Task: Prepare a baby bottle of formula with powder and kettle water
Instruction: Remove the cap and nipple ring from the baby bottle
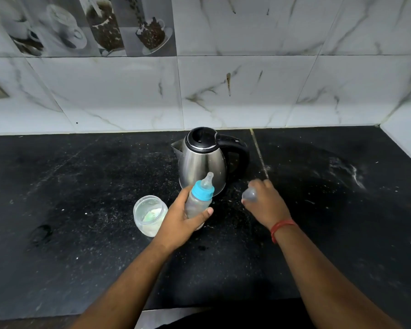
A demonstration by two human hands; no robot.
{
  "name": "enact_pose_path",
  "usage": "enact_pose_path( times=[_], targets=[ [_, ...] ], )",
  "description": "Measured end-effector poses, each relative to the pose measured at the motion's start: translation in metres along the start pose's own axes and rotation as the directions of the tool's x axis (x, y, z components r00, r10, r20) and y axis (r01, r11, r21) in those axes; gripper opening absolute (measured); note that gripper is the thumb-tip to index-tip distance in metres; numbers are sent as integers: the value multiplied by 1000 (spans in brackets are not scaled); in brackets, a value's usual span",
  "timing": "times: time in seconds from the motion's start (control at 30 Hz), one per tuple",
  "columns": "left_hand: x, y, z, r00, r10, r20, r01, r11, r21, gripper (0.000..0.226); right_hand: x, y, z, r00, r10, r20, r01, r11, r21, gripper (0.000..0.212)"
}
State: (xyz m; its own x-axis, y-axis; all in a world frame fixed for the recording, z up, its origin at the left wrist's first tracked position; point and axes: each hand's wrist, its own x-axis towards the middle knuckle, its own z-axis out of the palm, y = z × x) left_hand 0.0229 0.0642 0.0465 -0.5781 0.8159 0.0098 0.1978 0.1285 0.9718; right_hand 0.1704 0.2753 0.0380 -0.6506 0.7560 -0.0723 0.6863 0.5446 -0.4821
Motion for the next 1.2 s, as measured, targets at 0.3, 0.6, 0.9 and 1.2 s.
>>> enact_pose_path(
  times=[0.3, 0.6, 0.9, 1.2],
  targets=[
    [-2, 4, 2, 1000, 9, -21, -9, 999, 32, 59, -13, 32, 29, 987, 50, 153, -8, 965, -262, 68],
    [-1, 12, 7, 998, 37, -42, -34, 998, 53, 55, -23, -53, -18, 995, -79, -65, 102, 795, 598, 28],
    [2, 32, 22, 989, 128, -73, -120, 988, 99, 55, -46, -119, -8, 995, -11, 94, -79, 452, 888, 29],
    [10, 49, 11, 995, 39, 96, -38, 999, -7, 52, -42, -129, -21, 992, -104, 68, -27, 354, 935, 4]
  ],
)
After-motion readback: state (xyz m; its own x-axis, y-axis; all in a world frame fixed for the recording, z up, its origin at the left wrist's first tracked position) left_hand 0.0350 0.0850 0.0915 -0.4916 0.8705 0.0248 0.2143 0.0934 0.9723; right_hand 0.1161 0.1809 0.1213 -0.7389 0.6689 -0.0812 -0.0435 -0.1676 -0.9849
